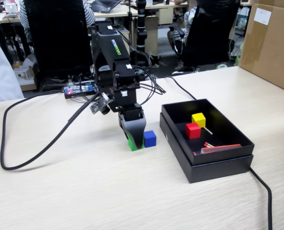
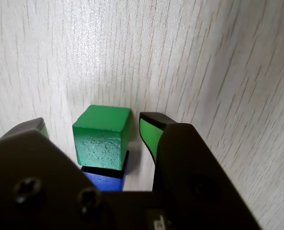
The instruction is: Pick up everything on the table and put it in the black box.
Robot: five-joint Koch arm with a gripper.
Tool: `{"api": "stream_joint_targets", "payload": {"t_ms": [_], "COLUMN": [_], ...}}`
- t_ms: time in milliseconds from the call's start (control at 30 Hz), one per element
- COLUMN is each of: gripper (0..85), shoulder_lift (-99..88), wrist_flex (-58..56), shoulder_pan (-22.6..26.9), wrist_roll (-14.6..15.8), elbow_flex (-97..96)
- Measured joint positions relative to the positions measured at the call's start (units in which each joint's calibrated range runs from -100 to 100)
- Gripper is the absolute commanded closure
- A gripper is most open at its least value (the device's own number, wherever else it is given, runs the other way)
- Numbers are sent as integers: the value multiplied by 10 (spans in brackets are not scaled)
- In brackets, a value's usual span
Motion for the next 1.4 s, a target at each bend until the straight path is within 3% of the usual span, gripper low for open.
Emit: {"api": "stream_joint_targets", "payload": {"t_ms": [100, 200, 433, 667, 933, 1033, 1067, 1400], "gripper": [665, 759, 762, 762, 761, 761, 759, 753], "shoulder_lift": [1, 4, -4, -158, -227, -195, -105, 106], "wrist_flex": [0, 0, 0, -16, -43, -53, -59, -68], "shoulder_pan": [0, -1, -5, -2, 66, 91, 110, 128], "wrist_roll": [0, 1, 1, 1, 23, 34, 41, 54], "elbow_flex": [0, 7, 23, 22, 94, 162, 225, 289]}}
